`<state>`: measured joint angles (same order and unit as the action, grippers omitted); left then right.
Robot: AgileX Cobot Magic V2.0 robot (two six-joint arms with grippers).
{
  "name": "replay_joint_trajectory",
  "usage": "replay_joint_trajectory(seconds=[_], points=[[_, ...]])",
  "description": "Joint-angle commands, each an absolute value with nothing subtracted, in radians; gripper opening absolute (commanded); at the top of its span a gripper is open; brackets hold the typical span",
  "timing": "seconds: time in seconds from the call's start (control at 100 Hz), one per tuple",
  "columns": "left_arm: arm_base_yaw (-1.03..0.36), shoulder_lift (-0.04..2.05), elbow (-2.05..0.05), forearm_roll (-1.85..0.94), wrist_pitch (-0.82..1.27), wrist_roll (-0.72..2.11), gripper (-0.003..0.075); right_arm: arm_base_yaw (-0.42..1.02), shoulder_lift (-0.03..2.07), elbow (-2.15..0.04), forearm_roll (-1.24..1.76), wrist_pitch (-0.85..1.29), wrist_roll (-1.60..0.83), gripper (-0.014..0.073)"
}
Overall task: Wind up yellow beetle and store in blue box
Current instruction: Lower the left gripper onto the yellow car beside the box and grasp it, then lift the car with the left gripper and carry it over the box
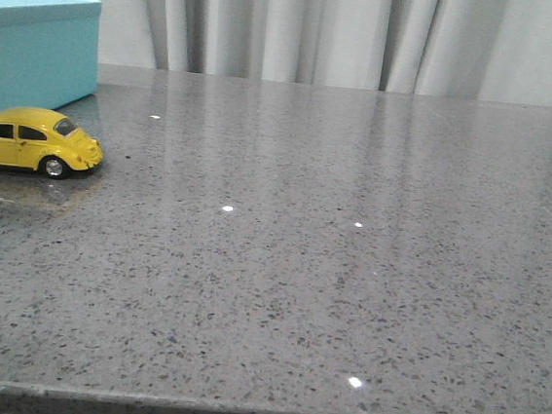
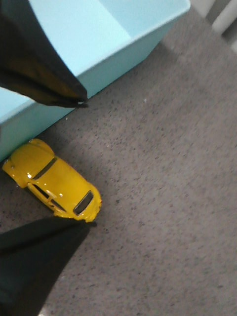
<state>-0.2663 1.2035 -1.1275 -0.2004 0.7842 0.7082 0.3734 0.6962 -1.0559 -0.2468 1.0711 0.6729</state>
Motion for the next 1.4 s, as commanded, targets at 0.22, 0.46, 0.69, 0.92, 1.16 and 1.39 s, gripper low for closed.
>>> replay_joint_trajectory(seconds=[0.22, 0.46, 0.69, 0.92, 1.16, 1.39], points=[[-0.276, 1.402, -1.371, -0.215, 1.039, 0.903, 0.0462, 0.374, 0.696, -1.077, -0.253, 1.002, 0.623, 0.0381], [-0.276, 1.458, -1.381, -0.215, 1.037, 1.023, 0.0462, 0.374, 0.696, -1.077, -0.251, 1.002, 0.623, 0.0381], [-0.276, 1.486, -1.381, -0.215, 1.037, 1.125, 0.0462, 0.374, 0.696, -1.077, -0.251, 1.001, 0.623, 0.0381], [-0.299, 1.54, -1.381, -0.208, 1.072, 1.158, 0.0462, 0.374, 0.696, -1.077, -0.251, 1.001, 0.623, 0.0381], [-0.314, 1.587, -1.381, -0.182, 1.075, 1.158, 0.0462, 0.374, 0.696, -1.077, -0.244, 1.002, 0.623, 0.0381], [-0.314, 1.617, -1.381, -0.17, 1.09, 1.158, 0.0462, 0.374, 0.696, -1.077, -0.241, 1.002, 0.623, 0.0381]])
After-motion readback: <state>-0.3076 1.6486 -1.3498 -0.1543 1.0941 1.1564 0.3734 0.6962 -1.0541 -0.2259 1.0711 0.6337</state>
